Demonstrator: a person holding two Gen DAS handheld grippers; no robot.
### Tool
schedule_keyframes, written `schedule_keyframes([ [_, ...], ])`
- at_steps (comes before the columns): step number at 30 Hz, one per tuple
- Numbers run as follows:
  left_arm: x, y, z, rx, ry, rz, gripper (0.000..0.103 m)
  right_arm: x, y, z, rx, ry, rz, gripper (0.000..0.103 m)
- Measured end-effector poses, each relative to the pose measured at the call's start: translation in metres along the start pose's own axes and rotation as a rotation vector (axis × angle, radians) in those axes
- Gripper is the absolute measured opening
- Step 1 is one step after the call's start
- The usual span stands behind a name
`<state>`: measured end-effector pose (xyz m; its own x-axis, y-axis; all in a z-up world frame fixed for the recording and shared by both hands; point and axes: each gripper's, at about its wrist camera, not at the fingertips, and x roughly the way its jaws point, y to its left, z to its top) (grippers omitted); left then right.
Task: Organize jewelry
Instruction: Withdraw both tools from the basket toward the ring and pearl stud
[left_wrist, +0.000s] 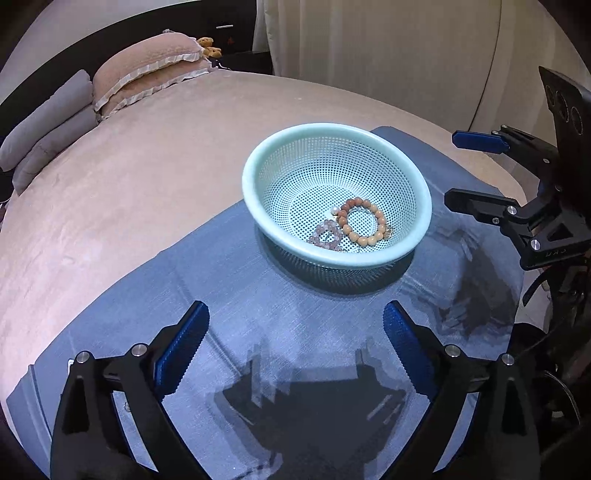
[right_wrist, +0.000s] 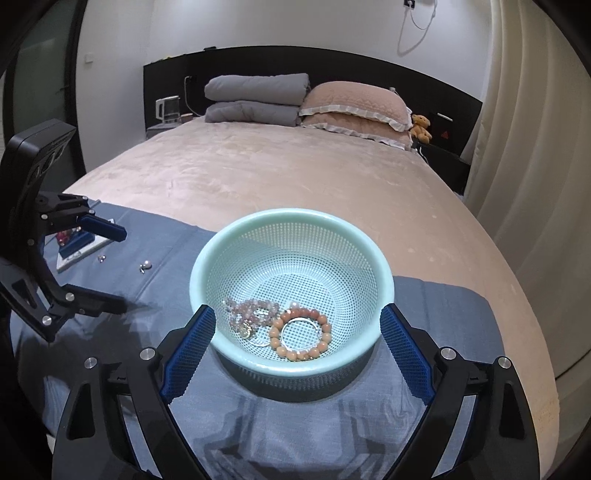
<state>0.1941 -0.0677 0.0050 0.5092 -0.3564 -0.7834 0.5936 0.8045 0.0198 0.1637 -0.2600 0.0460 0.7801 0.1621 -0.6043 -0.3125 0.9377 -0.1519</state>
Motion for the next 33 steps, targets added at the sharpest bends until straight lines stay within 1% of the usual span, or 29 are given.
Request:
schedule_keyframes([
  [7, -0.021, 0.019, -0.019, -0.049, -0.019, 0.052, 0.097, -0.005, 0.026, 0.009, -0.062, 0.005, 0.031, 0.086],
  [12, -0.031, 0.042, -0.042, -0.099, -0.008, 0.086, 0.097, -0.001, 0.055, 0.015, -0.115, 0.01, 0.06, 0.086],
  [16, -0.036, 0.061, -0.063, -0.131, 0.007, 0.108, 0.097, 0.01, 0.082, 0.02, -0.169, 0.029, 0.086, 0.086],
  [23, -0.031, 0.097, -0.1, -0.21, 0.048, 0.123, 0.097, 0.037, 0.134, 0.027, -0.262, 0.068, 0.159, 0.086],
  [33, -0.008, 0.13, -0.14, -0.26, 0.095, 0.105, 0.097, 0.081, 0.191, 0.029, -0.347, 0.116, 0.254, 0.086],
])
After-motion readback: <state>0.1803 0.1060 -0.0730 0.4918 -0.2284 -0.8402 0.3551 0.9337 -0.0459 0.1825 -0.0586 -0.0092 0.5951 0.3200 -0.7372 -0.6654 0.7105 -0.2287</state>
